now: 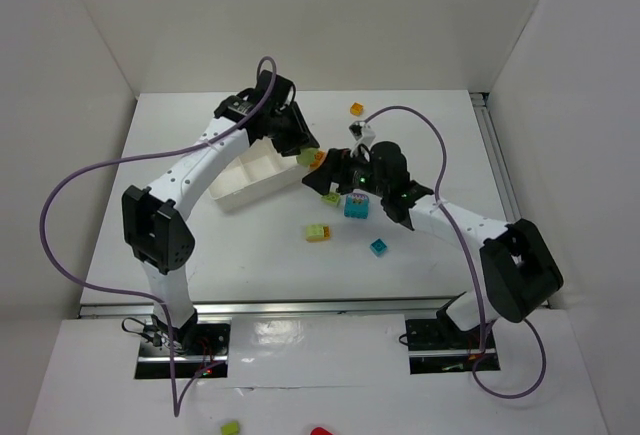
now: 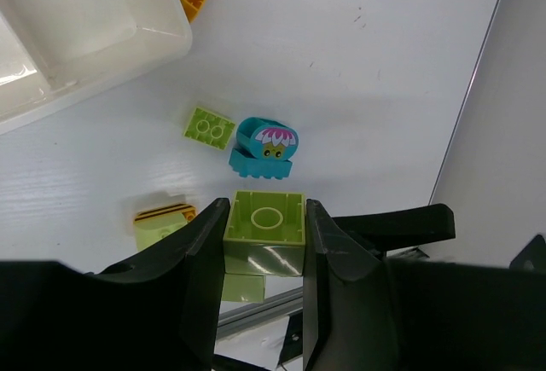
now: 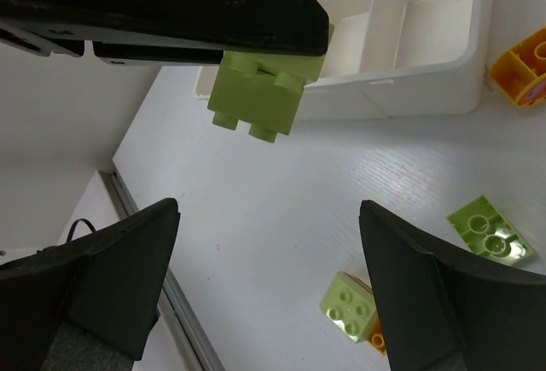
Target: Sort the legos into containers by color
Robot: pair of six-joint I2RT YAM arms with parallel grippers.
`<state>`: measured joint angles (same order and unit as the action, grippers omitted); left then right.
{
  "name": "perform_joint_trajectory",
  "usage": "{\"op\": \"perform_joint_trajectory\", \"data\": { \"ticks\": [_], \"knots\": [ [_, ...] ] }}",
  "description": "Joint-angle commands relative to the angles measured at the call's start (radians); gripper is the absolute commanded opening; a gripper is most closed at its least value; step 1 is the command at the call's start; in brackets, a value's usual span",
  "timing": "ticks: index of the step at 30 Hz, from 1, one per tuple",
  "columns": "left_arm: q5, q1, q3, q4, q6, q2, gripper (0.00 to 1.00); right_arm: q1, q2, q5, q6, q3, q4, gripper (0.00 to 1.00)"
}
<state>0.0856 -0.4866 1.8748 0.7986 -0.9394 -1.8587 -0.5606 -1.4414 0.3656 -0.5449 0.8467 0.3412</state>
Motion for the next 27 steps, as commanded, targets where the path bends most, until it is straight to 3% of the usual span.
{"op": "perform_joint_trajectory", "data": {
  "ticks": [1, 15, 23, 27],
  "knots": [
    [0.028, 0.005, -0.006, -0.024, 0.028, 0.055, 0.00, -0.009, -0.016, 0.033, -0.030, 0.058, 0.150, 0.93],
    [0.028, 0.005, -0.036, -0.024, 0.047, 0.064, 0.00, -0.009, -0.142, -0.016, -0.110, 0.134, 0.265, 0.74],
    [0.017, 0.005, -0.036, -0.024, 0.065, 0.073, 0.00, -0.009, -0.151, -0.033, -0.139, 0.123, 0.283, 0.39],
    [0.006, 0.014, -0.026, -0.024, 0.065, 0.073, 0.00, -0.009, -0.151, -0.004, -0.148, 0.100, 0.292, 0.34]
  ]
}}
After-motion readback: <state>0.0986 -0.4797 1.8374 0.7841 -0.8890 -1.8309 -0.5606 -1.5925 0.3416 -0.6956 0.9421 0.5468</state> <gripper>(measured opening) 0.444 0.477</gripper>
